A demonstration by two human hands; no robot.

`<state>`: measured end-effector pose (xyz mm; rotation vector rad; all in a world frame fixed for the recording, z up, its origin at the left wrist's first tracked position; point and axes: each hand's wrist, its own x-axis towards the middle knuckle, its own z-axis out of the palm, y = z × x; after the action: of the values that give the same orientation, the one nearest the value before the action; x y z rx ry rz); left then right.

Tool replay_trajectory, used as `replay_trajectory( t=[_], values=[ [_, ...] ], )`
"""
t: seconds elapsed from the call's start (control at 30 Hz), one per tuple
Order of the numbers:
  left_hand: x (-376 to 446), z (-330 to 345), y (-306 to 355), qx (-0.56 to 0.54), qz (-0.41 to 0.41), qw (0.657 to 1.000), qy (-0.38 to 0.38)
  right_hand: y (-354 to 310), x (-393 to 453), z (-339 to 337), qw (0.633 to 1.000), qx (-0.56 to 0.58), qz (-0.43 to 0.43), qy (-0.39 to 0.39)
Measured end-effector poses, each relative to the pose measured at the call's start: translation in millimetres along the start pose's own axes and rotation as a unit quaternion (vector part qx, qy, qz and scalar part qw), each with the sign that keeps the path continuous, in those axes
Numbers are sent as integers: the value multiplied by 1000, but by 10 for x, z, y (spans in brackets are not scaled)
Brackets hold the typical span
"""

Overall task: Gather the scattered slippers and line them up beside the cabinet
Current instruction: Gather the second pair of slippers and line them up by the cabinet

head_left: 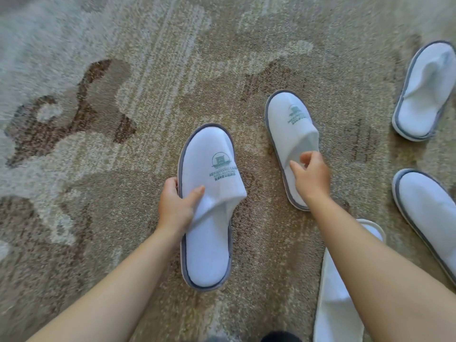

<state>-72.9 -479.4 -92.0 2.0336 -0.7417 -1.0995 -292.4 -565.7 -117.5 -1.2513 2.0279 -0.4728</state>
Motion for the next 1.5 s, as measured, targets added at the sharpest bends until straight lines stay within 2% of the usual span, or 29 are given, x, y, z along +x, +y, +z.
replay_trajectory(
  t=[0.13, 0.3, 0.5, 0.67, 0.8, 0.97, 1.13, 1.3, 1.5],
  values=[
    [48, -60, 47, 18, 14, 999, -23, -45, 63, 150, 1000, 4, 24, 0],
    [243, 9, -100, 15, -1, 1000, -4, -75, 314, 373, 999, 15, 4, 43],
    [100, -86, 260, -37, -16, 999, 21, -279, 58, 24, 997, 4, -61, 51],
    [-537, -436, 1114, -56, -39, 997, 44, -827, -660, -939, 995, 37, -92, 31],
    [-1250, -856, 2162, -62, -35, 996, 59, -1432, -1339, -2040, 996, 55, -72, 23],
    [-2062, -1263, 3607, -31, 17, 999, 40, -2252, -2058, -3396, 992, 106, -56, 38],
    [-2644, -1333, 4796, -32, 87, 996, 1, -2773, -2514, -4578, 981, 152, -76, 89],
    [-3090, -1056, 5496, -25, 135, 986, -98, -2918, -2811, -5365, 960, 200, -65, 185],
    [-3514, -649, 5976, -9, 180, 952, -248, -2873, -3291, -5715, 912, 246, 9, 328]
  ],
)
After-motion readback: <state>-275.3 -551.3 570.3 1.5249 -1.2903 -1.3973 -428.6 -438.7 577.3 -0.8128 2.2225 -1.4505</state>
